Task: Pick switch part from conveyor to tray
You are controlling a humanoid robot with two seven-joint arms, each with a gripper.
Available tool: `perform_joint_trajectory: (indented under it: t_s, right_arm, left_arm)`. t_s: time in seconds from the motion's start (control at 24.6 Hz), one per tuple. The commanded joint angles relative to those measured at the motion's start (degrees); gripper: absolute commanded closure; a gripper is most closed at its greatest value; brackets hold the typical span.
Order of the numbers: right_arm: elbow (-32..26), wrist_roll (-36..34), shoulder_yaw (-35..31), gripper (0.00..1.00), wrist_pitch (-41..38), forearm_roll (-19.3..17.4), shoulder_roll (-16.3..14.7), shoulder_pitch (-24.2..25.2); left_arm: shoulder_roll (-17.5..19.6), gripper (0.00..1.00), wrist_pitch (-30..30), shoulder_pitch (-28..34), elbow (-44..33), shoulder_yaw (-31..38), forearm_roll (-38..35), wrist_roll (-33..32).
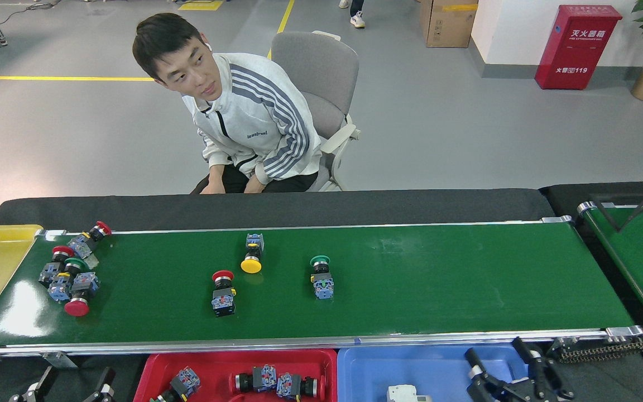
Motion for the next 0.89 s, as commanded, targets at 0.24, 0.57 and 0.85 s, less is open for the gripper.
perform_joint_trajectory:
  t_s: [0.24, 0.57, 0.85]
  right_arm:
    - [-0.75, 0.23, -0.23, 0.02, 4.8, 0.65, -0.65, -0.3]
    - [-0.75, 0.32, -0.15, 0.01, 4.45, 0.65, -0.91, -0.39]
    - [-0.57, 1.81, -0.15, 0.01, 4.45, 0.65, -2.41, -0.39]
  left_arm:
    - [10.8, 0.0, 0.3, -20.22, 23.79, -3.63, -0.35, 0.34]
    - [14.4, 0.0, 7.6, -32.36, 41.73, -8.9, -0.35, 1.3]
    - [16.34, 0.08, 16.74, -41.49, 59.39, -18.31, -0.26, 8.25]
